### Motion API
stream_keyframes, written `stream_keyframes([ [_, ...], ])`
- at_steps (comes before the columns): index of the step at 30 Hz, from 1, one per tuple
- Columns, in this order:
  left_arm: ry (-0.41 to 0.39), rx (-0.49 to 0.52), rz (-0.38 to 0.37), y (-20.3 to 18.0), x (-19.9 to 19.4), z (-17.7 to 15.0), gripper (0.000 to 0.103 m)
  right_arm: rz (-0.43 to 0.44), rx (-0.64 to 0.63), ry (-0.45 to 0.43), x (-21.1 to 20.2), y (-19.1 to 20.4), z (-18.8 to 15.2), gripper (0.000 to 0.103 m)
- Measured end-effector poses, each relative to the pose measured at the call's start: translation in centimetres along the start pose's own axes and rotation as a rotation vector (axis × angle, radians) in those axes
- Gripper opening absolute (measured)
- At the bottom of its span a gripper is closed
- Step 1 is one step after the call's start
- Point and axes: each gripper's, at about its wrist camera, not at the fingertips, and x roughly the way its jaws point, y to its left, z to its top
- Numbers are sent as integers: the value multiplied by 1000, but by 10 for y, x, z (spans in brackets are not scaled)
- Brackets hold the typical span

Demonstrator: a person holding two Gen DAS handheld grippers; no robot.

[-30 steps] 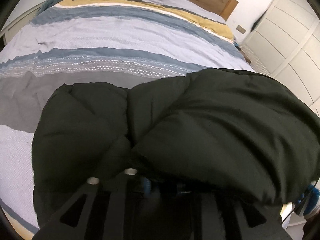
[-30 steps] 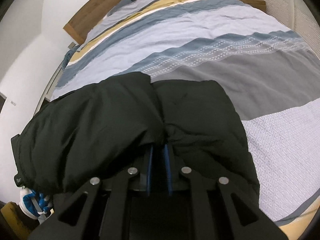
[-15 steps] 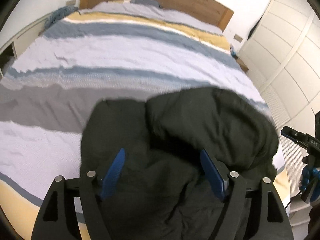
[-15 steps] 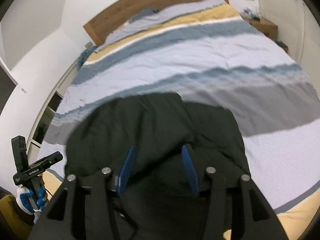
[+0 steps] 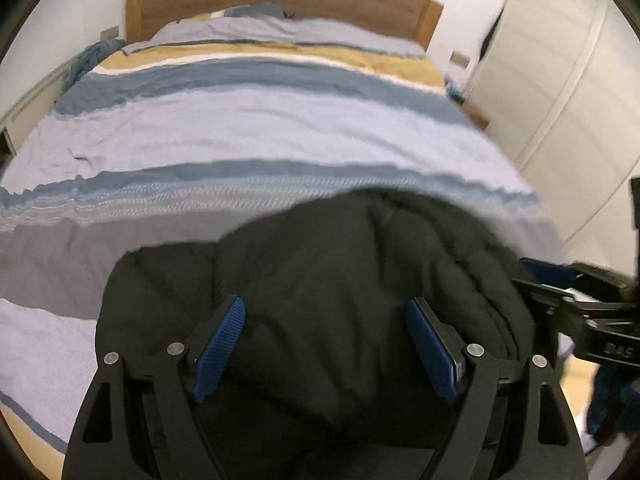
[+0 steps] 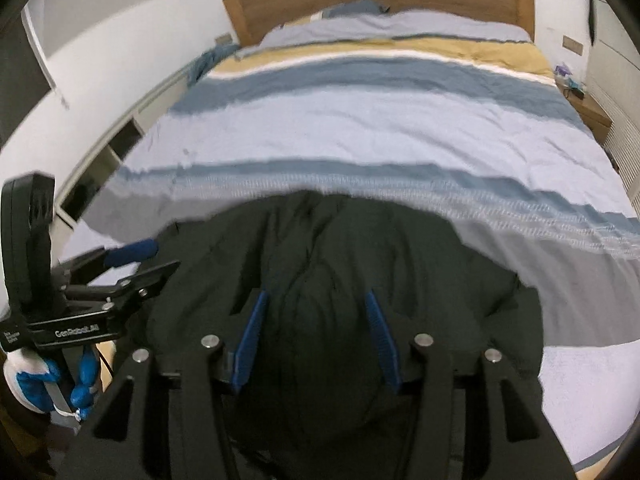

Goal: Fold large clothes

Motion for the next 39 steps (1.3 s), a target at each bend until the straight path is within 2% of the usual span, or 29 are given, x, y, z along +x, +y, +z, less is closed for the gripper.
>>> stream_keyframes([
  [3, 21, 14, 41, -2, 17, -20, 81, -31, -36, 60, 20, -3, -24, 50],
  [9, 27, 25, 81, 0, 36, -47, 82, -101, -99, 93, 46, -15, -57, 50],
  [15, 27, 39, 95, 1, 53, -63, 84, -63, -34, 131, 78, -37, -71, 51],
  [20, 33, 46, 105, 1, 61, -68, 88, -75, -49, 129, 89, -39, -78, 51],
  [26, 68, 66, 125, -4, 53, -64, 90, -88, -36, 165, 82, -33, -66, 51],
  [33, 67, 72, 136, -13, 31, -68, 93, -86, -27, 74, 34, -17, -54, 51],
  [39, 85, 47, 132, -8, 32, -80, 93, -122, -12, 138, 48, -26, -77, 51],
])
